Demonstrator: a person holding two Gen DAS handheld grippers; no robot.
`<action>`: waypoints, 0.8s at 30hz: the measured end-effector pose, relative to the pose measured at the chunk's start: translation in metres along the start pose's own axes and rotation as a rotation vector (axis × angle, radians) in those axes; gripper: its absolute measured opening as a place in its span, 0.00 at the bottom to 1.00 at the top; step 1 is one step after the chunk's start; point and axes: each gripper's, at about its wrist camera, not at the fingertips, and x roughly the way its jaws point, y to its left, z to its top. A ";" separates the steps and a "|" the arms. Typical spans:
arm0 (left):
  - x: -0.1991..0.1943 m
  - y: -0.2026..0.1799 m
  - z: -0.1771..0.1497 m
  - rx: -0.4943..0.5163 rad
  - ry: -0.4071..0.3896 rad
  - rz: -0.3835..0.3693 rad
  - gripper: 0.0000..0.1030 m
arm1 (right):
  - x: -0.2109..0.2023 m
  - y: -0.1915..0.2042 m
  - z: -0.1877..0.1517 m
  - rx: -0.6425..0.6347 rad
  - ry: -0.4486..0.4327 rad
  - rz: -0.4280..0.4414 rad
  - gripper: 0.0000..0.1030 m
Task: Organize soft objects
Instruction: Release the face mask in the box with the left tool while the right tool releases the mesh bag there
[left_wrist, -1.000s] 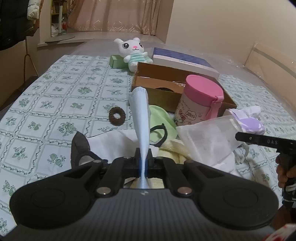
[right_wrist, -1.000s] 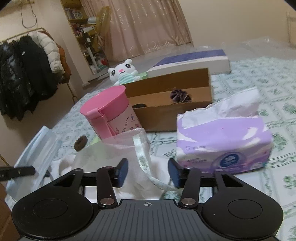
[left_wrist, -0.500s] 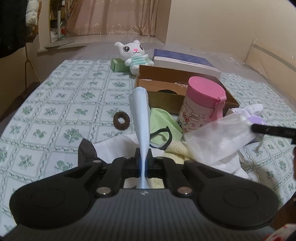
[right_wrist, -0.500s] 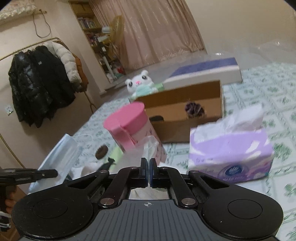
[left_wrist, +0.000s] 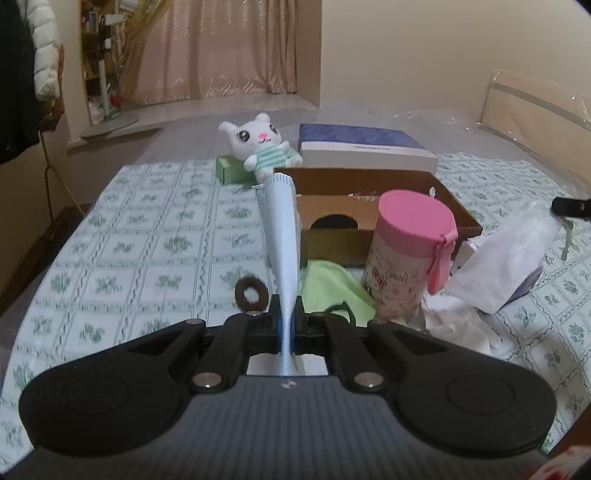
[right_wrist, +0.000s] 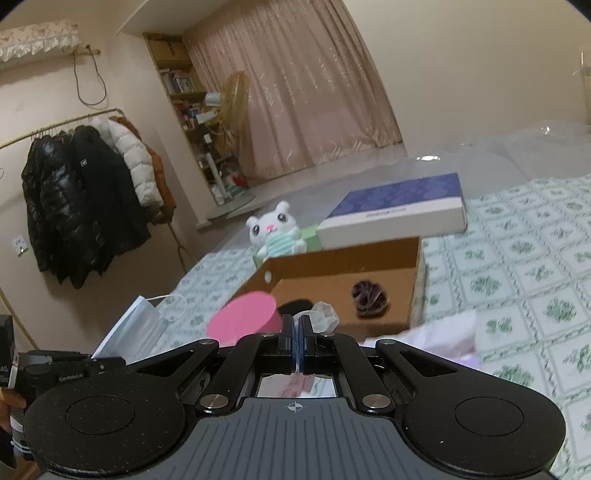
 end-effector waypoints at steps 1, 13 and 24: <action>0.001 0.000 0.003 0.005 -0.004 -0.003 0.03 | 0.000 -0.001 0.005 -0.002 -0.007 -0.001 0.01; 0.032 -0.004 0.068 0.087 -0.078 -0.061 0.03 | 0.029 -0.002 0.065 -0.045 -0.093 0.004 0.01; 0.114 -0.018 0.124 0.195 -0.087 -0.145 0.03 | 0.111 -0.020 0.095 -0.016 -0.093 0.035 0.01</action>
